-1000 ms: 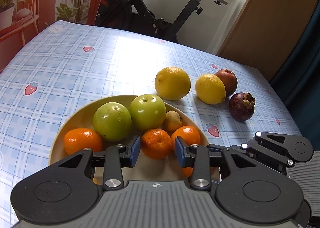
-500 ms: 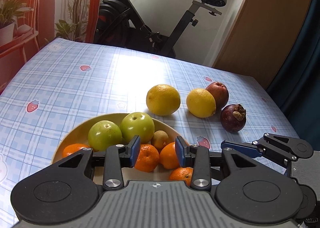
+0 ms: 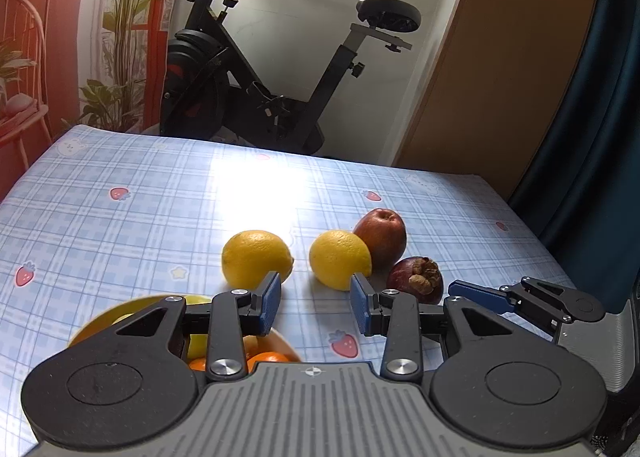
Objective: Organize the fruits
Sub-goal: 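Grasp the dark purple mangosteen with both grippers together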
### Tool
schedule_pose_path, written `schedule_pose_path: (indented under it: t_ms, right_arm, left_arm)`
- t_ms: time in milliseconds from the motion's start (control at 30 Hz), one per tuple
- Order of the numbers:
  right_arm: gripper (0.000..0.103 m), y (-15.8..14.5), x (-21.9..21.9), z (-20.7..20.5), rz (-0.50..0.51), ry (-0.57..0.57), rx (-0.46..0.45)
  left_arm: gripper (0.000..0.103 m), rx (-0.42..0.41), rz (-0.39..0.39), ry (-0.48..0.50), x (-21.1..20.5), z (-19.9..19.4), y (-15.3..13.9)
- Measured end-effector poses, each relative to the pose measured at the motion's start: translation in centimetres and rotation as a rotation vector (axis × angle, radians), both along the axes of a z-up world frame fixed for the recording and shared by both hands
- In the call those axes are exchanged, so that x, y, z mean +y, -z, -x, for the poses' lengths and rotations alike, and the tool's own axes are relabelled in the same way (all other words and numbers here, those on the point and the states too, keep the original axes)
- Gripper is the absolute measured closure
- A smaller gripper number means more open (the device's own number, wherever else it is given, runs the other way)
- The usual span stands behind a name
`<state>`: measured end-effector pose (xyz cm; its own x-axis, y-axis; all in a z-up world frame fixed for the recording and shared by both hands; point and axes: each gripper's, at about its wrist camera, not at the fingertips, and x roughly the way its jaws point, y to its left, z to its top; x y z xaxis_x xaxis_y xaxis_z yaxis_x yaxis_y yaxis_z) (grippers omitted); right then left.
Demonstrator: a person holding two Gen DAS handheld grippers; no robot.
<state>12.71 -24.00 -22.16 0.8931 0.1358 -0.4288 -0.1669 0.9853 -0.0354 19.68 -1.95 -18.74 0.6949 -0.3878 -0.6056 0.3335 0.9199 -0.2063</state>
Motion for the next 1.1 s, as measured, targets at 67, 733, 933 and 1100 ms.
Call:
schedule_pose_path:
  t_ms: [67,733,933,1100]
  right_arm:
    - [0.044,0.1,-0.9,-0.1,-0.005,0.021,-0.005]
    - [0.035,2.8,-4.4,-3.9,-0.061,-0.018,0.080]
    - [0.032,3.0,-4.6,-4.8,-0.072,-0.033,0.105]
    - [0.032,3.1,-4.4,-5.5,-0.068,-0.039,0.113]
  left_arm:
    - [0.063,0.005,0.002,0.010,-1.0,-0.5,-0.1]
    - [0.050,0.137,-0.003,0.141,-9.7,-5.6,2.6]
    - [0.050,0.166,-0.011,0.148,-10.3,-6.2,3.6]
    - [0.050,0.182,-0.012,0.161,-10.9,-6.4,3.9]
